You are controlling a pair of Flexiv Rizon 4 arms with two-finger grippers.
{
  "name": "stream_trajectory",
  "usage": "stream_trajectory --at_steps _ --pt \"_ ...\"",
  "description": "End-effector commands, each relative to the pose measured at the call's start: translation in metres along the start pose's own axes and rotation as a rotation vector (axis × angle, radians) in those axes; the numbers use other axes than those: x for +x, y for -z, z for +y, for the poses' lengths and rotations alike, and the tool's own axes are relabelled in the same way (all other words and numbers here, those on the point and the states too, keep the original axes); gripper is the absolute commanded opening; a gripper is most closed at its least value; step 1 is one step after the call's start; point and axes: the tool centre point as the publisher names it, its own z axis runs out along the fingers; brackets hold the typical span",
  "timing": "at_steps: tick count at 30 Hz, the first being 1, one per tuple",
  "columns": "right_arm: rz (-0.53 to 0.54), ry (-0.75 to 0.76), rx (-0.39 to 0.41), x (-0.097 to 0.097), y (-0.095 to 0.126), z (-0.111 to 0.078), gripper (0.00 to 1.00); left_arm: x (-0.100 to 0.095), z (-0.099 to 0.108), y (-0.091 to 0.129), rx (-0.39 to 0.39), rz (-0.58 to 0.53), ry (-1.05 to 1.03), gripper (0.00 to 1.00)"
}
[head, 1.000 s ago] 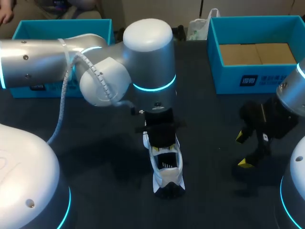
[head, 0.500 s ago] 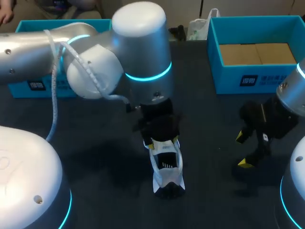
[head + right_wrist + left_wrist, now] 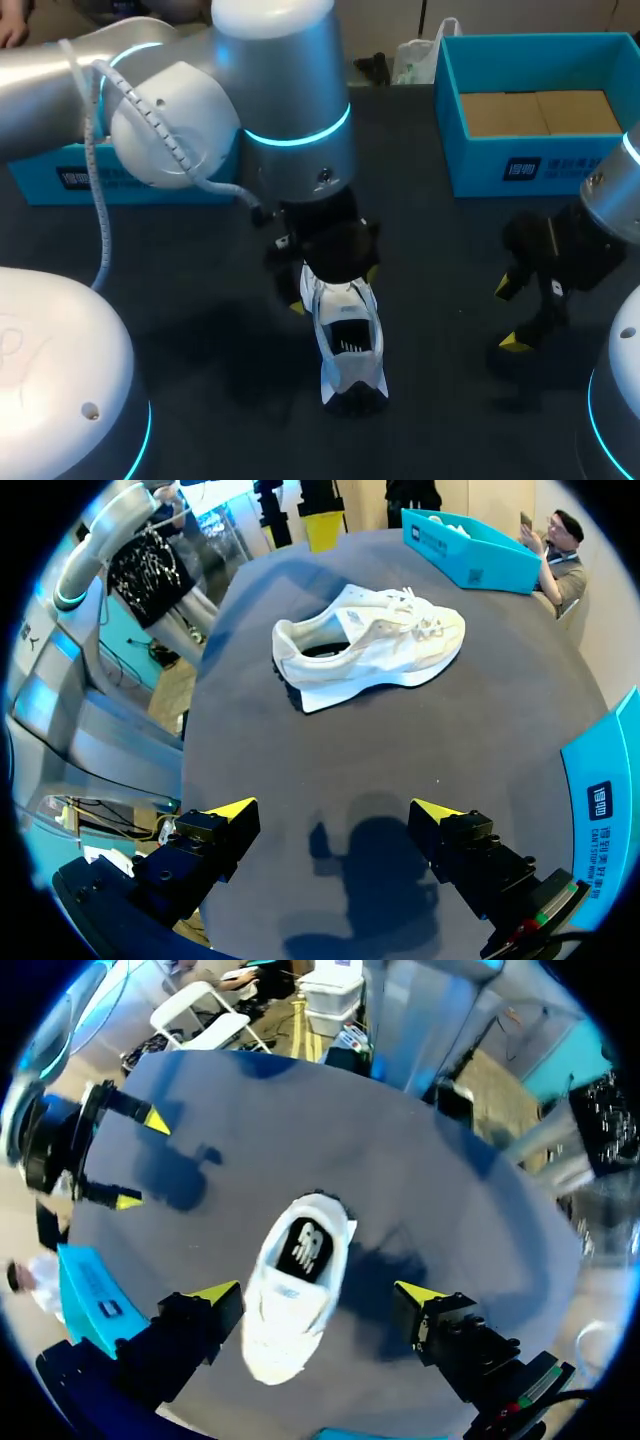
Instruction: Take the shoe out of the shoebox, open the shoe tongue, remove and reinsert the insole, then place the shoe into the shoebox
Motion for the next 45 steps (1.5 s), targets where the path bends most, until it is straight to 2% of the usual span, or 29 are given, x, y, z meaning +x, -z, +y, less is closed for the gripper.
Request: stream_trajectory --at_steps 1,2,3,4,15,16,19,22,24,30,40,45 --pt "-0.003 0.0 0.0 0.002 0.0 -0.001 1.0 0.004 -0.005 -0.007 0.086 0.052 0.264 1.0" --pt "-0.003 0.0 0.0 0.002 0.0 -0.001 1.0 0.004 -0.008 -0.008 0.113 0.083 0.401 1.0" --pt "-0.003 0.0 0.0 0.002 0.0 -0.001 1.0 0.005 -0.01 -0.009 0.092 0.087 0.54 1.0" --pt "-0.003 0.0 0.0 0.002 0.0 -0.001 1.0 0.007 -0.013 -0.01 0.038 0.072 0.669 1.0" --pt "-0.003 0.0 0.0 0.002 0.0 -0.001 1.0 0.007 -0.013 -0.01 0.038 0.072 0.669 1.0" --pt "-0.003 0.0 0.0 0.002 0.0 -0.001 1.0 0.002 -0.014 -0.015 0.055 0.096 0.801 1.0" --pt "-0.003 0.0 0.0 0.002 0.0 -0.001 1.0 0.003 -0.019 -0.023 0.055 0.097 0.98 1.0" --pt "-0.003 0.0 0.0 0.002 0.0 -0.001 1.0 0.007 -0.026 -0.026 0.053 0.062 1.072 1.0" --pt "-0.003 0.0 0.0 0.002 0.0 -0.001 1.0 0.008 -0.031 -0.029 0.02 0.007 1.149 1.0" --pt "-0.003 0.0 0.0 0.002 0.0 -0.001 1.0 0.01 -0.041 -0.036 0.012 -0.03 1.18 1.0" --pt "-0.003 0.0 0.0 0.002 0.0 -0.001 1.0 0.011 -0.058 -0.07 -0.083 -0.065 1.238 1.0" --pt "-0.003 0.0 0.0 0.002 0.0 -0.001 1.0 0.01 -0.06 -0.085 -0.074 -0.066 1.238 1.0"
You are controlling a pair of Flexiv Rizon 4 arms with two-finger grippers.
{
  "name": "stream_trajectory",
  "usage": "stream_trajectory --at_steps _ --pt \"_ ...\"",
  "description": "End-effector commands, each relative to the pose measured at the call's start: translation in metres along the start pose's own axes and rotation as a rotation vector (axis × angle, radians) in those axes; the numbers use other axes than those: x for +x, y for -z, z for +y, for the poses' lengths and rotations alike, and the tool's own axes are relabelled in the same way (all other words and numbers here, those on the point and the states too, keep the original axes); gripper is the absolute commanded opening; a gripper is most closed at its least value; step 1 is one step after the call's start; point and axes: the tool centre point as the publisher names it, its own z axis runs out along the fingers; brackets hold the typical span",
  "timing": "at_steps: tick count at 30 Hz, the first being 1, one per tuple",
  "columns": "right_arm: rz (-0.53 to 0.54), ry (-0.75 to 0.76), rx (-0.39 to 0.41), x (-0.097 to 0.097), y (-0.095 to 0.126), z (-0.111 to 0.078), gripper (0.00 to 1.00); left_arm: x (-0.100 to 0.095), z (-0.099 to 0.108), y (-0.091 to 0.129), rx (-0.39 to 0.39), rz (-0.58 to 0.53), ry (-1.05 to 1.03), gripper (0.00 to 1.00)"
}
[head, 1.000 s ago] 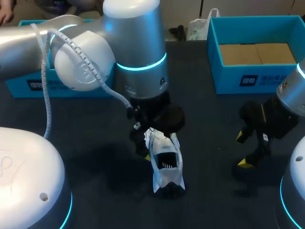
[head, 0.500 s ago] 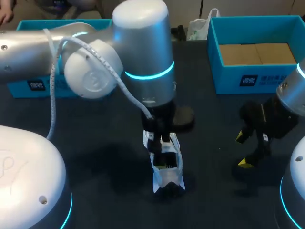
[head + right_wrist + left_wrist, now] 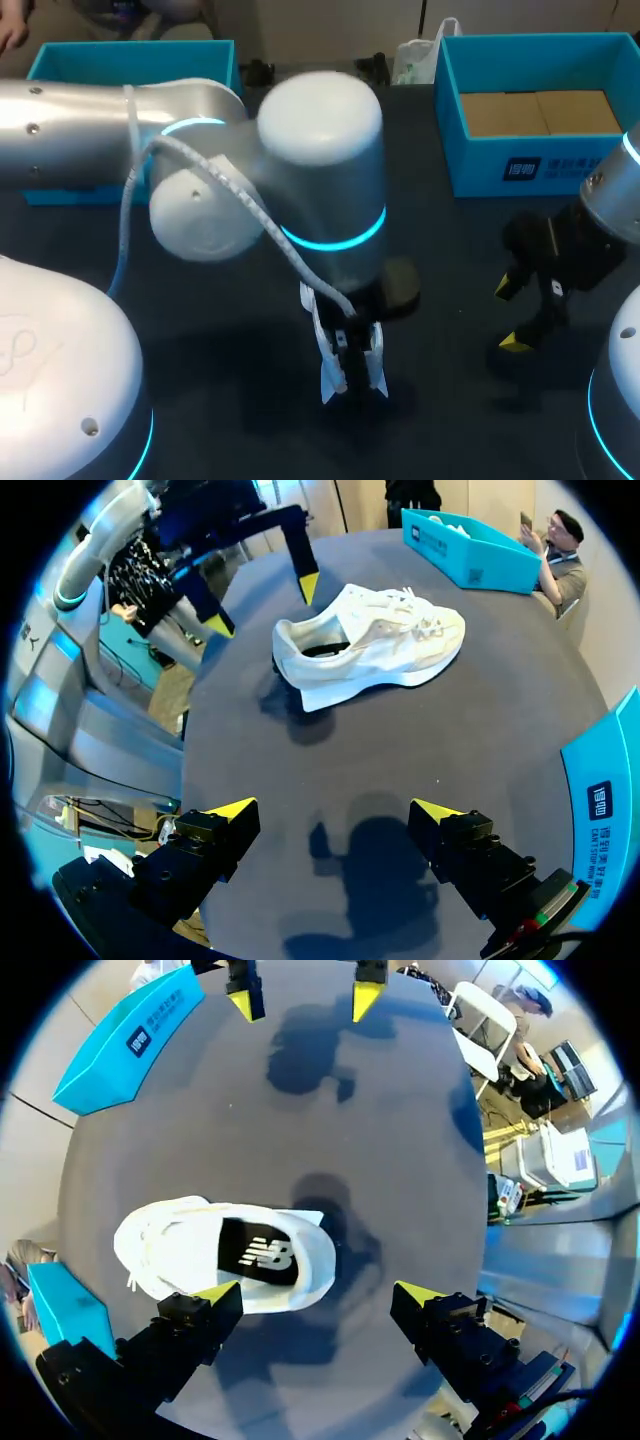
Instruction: Take the shoe out of the shoebox, open the shoe tongue, remove and reinsert the insole, then place the shoe into the shoebox
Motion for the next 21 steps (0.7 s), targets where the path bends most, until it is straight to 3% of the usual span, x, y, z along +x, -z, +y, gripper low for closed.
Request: stream_trajectory --at_steps 1,14,21 --pt "-0.003 0.0 0.0 0.002 0.0 -0.001 1.0 0.004 -0.007 -0.019 -0.004 0.001 0.006 1.0" --pt "-0.003 0.0 0.0 0.002 0.0 -0.001 1.0 -0.008 -0.019 -0.049 -0.025 0.013 0.004 1.0" --pt "-0.003 0.0 0.0 0.002 0.0 -0.001 1.0 -0.002 -0.017 -0.065 -0.03 0.05 0.0 1.0"
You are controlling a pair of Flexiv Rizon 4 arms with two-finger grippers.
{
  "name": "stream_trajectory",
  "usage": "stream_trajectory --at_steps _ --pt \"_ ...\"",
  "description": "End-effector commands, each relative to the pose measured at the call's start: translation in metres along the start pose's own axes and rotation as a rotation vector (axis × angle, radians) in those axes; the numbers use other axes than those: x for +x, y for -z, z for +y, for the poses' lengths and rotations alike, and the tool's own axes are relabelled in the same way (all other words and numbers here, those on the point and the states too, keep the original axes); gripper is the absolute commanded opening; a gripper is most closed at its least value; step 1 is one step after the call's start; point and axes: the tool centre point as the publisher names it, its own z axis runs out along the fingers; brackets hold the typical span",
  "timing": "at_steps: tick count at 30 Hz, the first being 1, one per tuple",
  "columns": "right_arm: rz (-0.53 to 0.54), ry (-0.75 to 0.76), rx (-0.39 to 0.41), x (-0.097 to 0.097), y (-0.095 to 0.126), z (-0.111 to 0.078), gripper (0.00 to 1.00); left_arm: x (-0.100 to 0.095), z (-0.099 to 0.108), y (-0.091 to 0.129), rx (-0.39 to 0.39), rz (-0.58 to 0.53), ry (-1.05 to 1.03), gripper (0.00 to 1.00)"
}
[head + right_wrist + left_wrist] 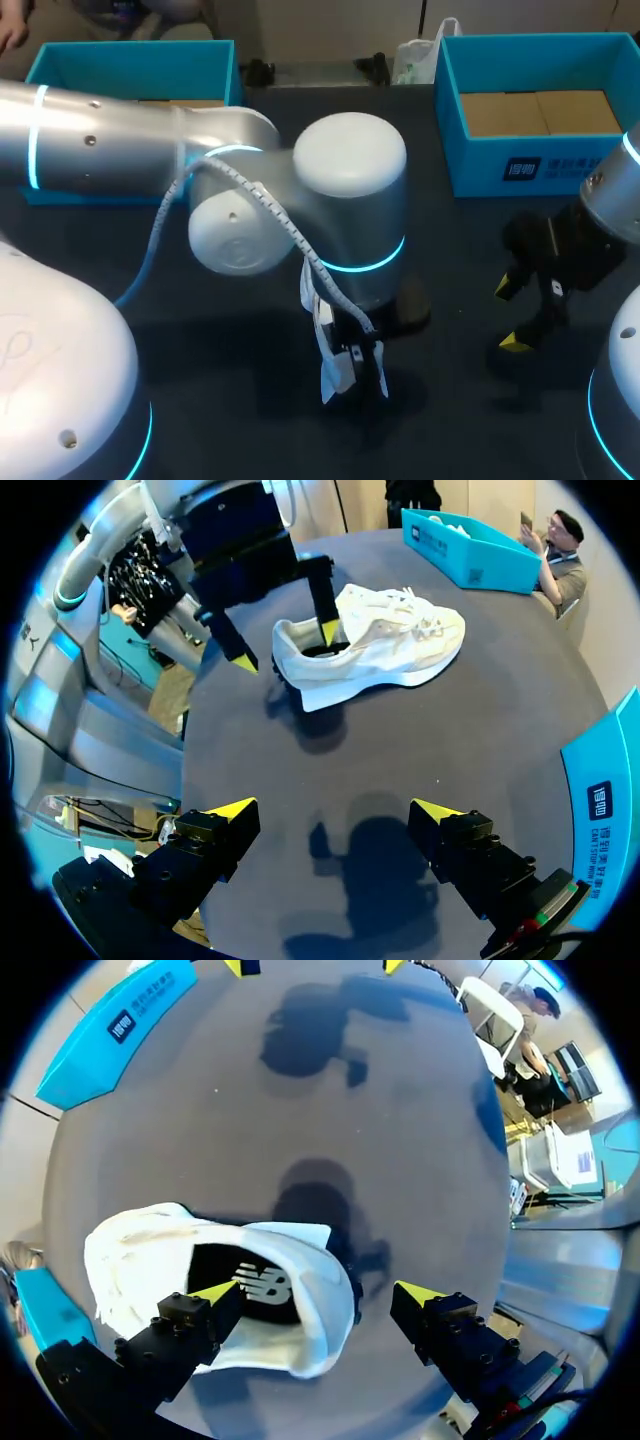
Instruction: Take the shoe out of the shoebox, open the shoe tongue, remove and reinsert the insole, then place the shoe into the shoebox
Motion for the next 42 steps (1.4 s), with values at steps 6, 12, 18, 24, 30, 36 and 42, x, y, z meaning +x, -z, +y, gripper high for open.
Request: stream_trajectory --at_steps 6,12,18,24,30,36,42 --pt "-0.003 0.0 0.0 0.002 0.0 -0.001 1.0 0.004 -0.003 -0.02 -0.002 0.015 0.002 1.0" --pt "-0.003 0.0 0.0 0.002 0.0 -0.001 1.0 0.005 -0.001 -0.025 0.0 0.021 0.004 1.0" --pt "-0.003 0.0 0.0 0.002 0.0 -0.001 1.0 0.009 -0.001 -0.03 -0.008 0.022 0.003 1.0" --pt "-0.003 0.0 0.0 0.002 0.0 -0.001 1.0 0.012 0.0 -0.035 -0.018 0.011 0.017 0.47" --pt "-0.003 0.0 0.0 0.002 0.0 -0.001 1.0 0.011 0.002 -0.037 -0.023 0.015 0.033 0.09" --pt "-0.003 0.0 0.0 0.002 0.0 -0.001 1.0 0.009 0.005 -0.032 -0.018 0.028 0.034 0.0" --pt "-0.003 0.0 0.0 0.002 0.0 -0.001 1.0 0.007 0.008 -0.023 -0.018 0.042 0.034 0.0"
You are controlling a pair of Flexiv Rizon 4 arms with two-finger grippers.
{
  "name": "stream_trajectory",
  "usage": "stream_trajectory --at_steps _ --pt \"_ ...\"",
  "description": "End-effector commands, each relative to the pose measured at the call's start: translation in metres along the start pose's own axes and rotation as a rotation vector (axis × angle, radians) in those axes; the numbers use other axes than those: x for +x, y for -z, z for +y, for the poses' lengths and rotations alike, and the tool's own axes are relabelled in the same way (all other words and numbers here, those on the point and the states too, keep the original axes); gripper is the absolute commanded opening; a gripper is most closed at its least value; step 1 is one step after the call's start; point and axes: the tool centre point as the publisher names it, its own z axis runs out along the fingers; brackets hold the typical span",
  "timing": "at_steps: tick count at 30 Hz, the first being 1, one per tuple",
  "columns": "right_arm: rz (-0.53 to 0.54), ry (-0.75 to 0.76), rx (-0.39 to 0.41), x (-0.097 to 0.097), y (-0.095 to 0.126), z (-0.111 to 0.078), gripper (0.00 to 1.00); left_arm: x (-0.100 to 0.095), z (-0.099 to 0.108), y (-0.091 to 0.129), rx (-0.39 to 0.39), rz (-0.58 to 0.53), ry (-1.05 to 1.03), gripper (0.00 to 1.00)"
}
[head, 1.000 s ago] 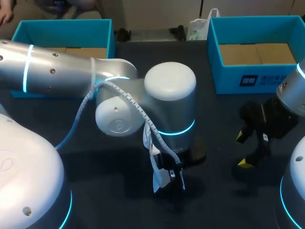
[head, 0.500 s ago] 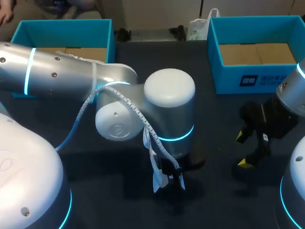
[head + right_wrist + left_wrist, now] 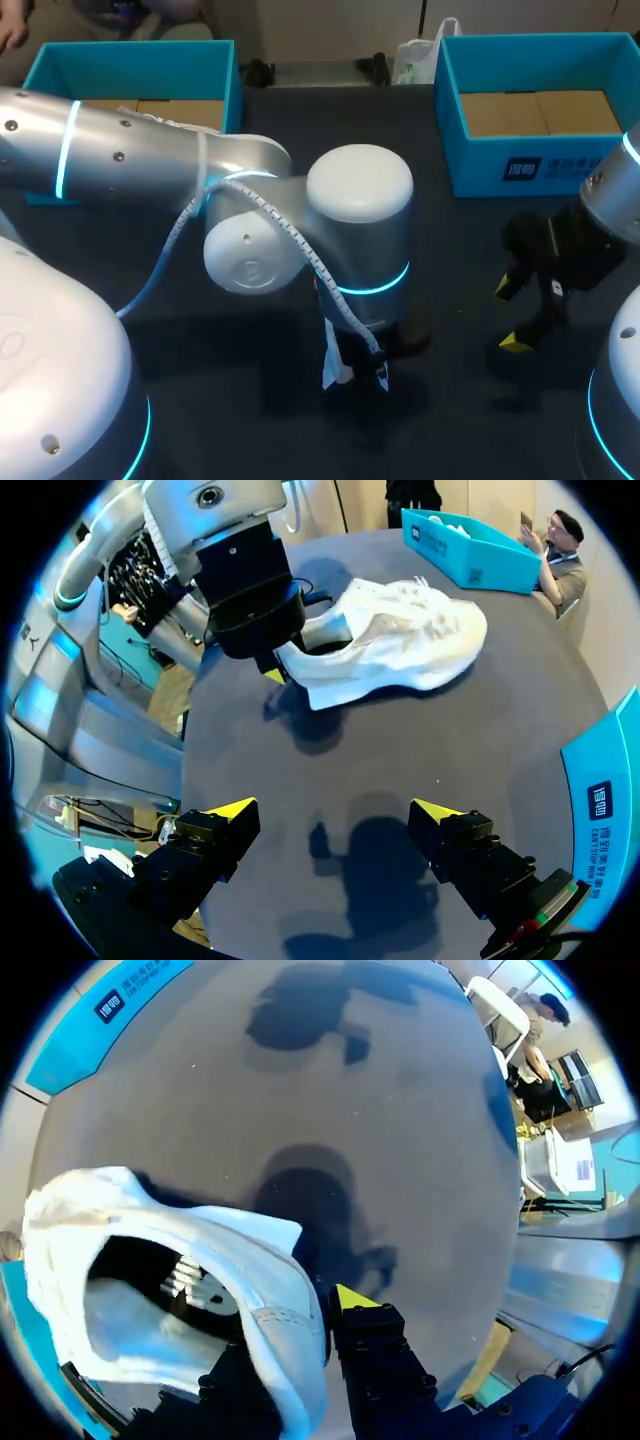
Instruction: Take the shoe out of the shoebox, open the shoe tongue, remove and reinsert the insole, then place the shoe into the shoebox
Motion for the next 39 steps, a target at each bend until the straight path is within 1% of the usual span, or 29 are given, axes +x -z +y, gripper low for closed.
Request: stream_trajectory --at_steps 1,4,6,10,14,19,26,31,33,35,39 --pt "-0.003 0.0 0.0 0.002 0.0 -0.001 1.0 -0.004 0.006 0.014 0.005 0.013 -0.003 0.0" --pt "-0.003 0.0 0.0 0.002 0.0 -0.001 1.0 -0.007 0.007 0.029 0.004 0.027 -0.019 0.0" --pt "-0.003 0.0 0.0 0.002 0.0 -0.001 1.0 -0.011 0.009 0.043 0.005 0.03 -0.03 0.0" --pt "-0.003 0.0 0.0 0.002 0.0 -0.001 1.0 -0.025 0.014 0.081 0.014 0.049 -0.07 0.0" --pt "-0.003 0.0 0.0 0.002 0.0 -0.001 1.0 -0.042 0.022 0.122 0.02 0.03 -0.093 0.0" --pt "-0.003 0.0 0.0 0.002 0.0 -0.001 1.0 -0.07 0.033 0.169 0.018 0.022 -0.113 0.0" --pt "-0.003 0.0 0.0 0.002 0.0 -0.001 1.0 -0.106 0.051 0.221 0.006 -0.005 -0.131 0.0" --pt "-0.003 0.0 0.0 0.002 0.0 -0.001 1.0 -0.146 0.066 0.257 0.01 -0.006 -0.12 0.0" --pt "-0.003 0.0 0.0 0.002 0.0 -0.001 1.0 -0.159 0.072 0.272 0.019 0.023 -0.125 0.0" --pt "-0.003 0.0 0.0 0.002 0.0 -0.001 1.0 -0.178 0.083 0.292 0.066 0.052 -0.121 0.0" --pt "-0.003 0.0 0.0 0.002 0.0 -0.001 1.0 -0.178 0.083 0.292 0.066 0.052 -0.121 0.0"
